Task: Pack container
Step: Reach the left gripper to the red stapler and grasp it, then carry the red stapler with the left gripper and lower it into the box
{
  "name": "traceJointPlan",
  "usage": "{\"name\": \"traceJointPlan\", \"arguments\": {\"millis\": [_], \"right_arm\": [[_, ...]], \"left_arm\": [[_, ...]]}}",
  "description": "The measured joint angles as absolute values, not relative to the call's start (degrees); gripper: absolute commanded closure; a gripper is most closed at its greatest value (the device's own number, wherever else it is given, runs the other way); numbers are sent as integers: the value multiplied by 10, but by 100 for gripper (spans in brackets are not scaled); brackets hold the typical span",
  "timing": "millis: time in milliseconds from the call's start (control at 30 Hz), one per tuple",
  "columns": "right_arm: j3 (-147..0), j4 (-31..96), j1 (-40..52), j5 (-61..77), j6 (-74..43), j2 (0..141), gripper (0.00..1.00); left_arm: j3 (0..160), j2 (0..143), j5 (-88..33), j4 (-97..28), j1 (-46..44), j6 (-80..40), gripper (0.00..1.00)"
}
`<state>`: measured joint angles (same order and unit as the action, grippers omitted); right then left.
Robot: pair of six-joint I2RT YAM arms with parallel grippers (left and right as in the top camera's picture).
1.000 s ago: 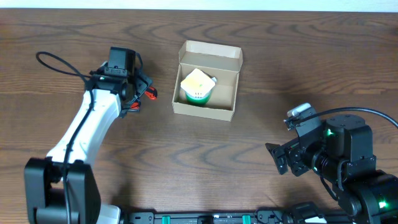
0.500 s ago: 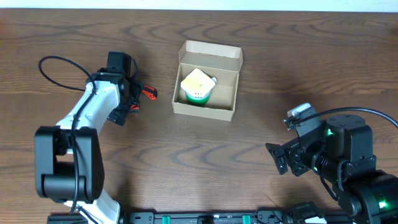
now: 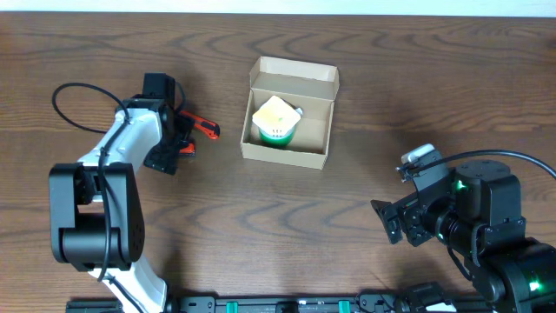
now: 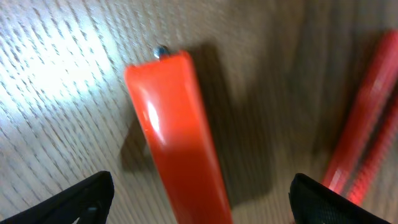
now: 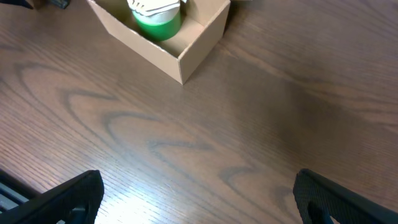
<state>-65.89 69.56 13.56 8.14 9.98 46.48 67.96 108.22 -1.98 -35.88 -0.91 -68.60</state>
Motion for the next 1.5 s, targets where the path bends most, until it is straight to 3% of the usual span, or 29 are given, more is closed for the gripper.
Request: {"name": "traceJointPlan", "arguments": {"millis": [133,300,767,867,1133,1500], "right_arm": [[-659,696,136,81,100,465,1],[-659,696,136,81,100,465,1],[-659,696,136,81,100,465,1],[-659,696,136,81,100,465,1],[-659,696,136,81,100,465,1],[-659,696,136,81,100,465,1]], "left_arm": [[680,1088,-24,-358,-6,-691,27],[680,1088,-24,-357,-6,-692,46],[684,1104,-28,-348,-6,-692,58],[685,1105,-29,-347,-6,-695,72],[689,1107,-28,-354,-6,-691,94],[801,1119,8,-471,-10,-644,94]]}}
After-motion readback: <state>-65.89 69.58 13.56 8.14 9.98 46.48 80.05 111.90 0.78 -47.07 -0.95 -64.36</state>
